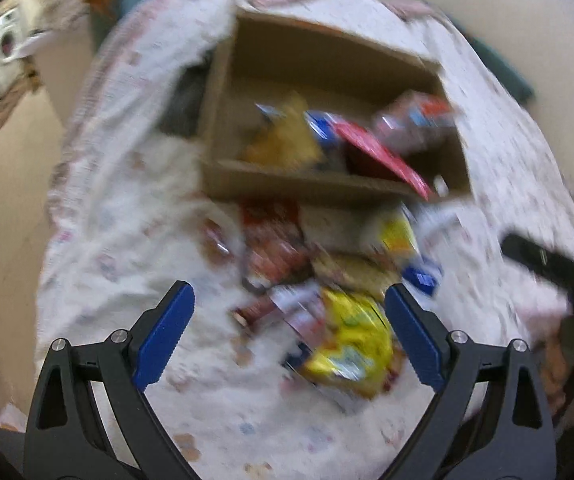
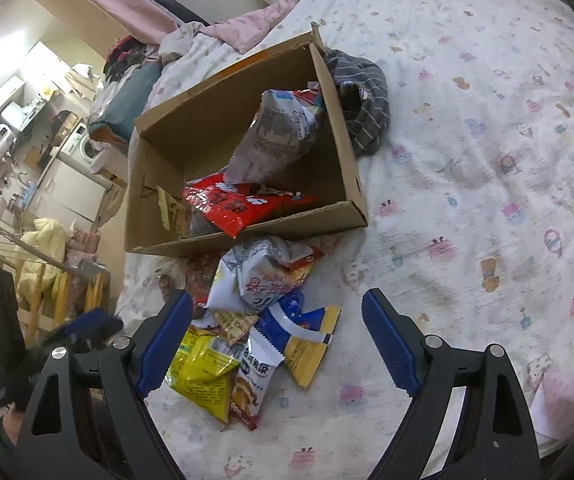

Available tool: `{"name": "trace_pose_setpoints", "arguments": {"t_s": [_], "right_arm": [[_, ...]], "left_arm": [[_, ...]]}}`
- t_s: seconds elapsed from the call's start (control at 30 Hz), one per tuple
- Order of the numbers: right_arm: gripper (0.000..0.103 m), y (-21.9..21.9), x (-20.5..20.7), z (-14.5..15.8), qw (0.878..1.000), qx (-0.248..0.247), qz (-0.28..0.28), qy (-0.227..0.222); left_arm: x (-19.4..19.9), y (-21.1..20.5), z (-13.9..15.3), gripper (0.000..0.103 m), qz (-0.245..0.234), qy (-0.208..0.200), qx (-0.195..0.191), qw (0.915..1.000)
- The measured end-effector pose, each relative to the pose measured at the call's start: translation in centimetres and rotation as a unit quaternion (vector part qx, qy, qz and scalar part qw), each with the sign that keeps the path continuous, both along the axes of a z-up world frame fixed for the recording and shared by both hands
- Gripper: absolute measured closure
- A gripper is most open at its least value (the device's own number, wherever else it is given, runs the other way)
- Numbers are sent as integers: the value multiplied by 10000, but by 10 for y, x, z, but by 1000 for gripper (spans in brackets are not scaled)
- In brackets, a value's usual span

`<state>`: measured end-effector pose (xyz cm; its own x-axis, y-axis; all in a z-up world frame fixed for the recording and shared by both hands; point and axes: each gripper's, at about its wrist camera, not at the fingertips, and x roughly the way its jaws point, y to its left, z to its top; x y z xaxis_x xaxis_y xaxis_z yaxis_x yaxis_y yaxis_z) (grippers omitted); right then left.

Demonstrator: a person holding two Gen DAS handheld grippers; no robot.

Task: Organize snacks
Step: 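Withdraw both open grippers from the box toward the snack pile, then grasp the yellow chip bag with the left gripper while the right gripper grasps the white stick packet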

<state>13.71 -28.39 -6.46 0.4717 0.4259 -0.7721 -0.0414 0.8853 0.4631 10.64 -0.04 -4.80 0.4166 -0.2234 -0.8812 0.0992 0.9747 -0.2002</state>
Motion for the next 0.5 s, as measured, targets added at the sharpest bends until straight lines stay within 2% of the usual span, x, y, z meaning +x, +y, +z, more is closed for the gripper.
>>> {"name": "trace_pose_setpoints", "arguments": {"t_s": [0.13, 0.37, 0.4, 0.43, 0.5], "right_arm": [[14, 1, 4, -3, 10000, -46, -31, 42], [14, -9, 1, -5, 9998, -125, -136, 73], [14, -12, 1, -5, 9998, -125, -161, 78], [14, -15, -1, -6, 9997, -125, -195, 89], [14, -19, -2, -7, 9996, -123, -242, 120]], "left_arm": [[-9, -31, -22, 9, -503, 332, 222, 9979], [-10, -71, -44, 11, -1040, 477, 666, 9912], [-9, -76, -48, 26, -1105, 526, 750, 9897], [-8, -79, -52, 46, -1147, 579, 821, 9883], [-7, -82, -55, 56, -1182, 650, 892, 9868]]}}
